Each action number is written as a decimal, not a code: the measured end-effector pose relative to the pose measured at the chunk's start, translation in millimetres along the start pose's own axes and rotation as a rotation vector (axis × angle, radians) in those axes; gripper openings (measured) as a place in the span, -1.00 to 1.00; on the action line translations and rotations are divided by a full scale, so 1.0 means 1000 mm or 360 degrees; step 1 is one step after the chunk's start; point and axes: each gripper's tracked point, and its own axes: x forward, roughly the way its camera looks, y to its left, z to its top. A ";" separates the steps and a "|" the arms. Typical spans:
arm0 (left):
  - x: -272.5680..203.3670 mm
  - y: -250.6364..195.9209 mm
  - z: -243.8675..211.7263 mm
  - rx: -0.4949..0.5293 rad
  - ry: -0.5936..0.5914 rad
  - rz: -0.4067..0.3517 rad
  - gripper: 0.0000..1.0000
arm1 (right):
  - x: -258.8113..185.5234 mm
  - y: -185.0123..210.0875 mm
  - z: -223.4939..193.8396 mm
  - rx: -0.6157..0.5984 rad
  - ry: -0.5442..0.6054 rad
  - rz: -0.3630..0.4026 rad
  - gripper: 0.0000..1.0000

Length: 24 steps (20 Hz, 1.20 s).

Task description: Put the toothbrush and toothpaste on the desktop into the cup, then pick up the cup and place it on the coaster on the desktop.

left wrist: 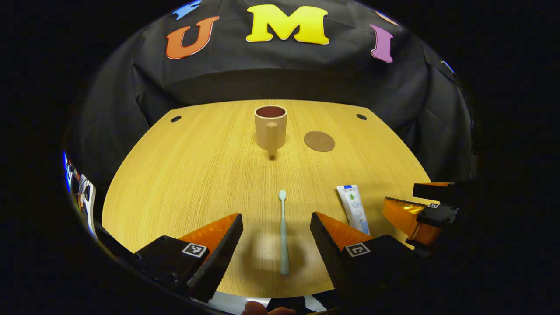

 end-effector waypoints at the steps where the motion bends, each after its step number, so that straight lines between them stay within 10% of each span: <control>1: 0.005 -0.001 -0.007 0.0005 0.0045 -0.0009 0.97 | 0.006 0.001 -0.006 -0.0002 0.0043 -0.0001 0.90; 24: 0.046 0.002 -0.045 0.0018 0.0381 -0.0009 0.83 | 0.050 0.028 -0.029 0.0078 0.0359 0.0048 0.88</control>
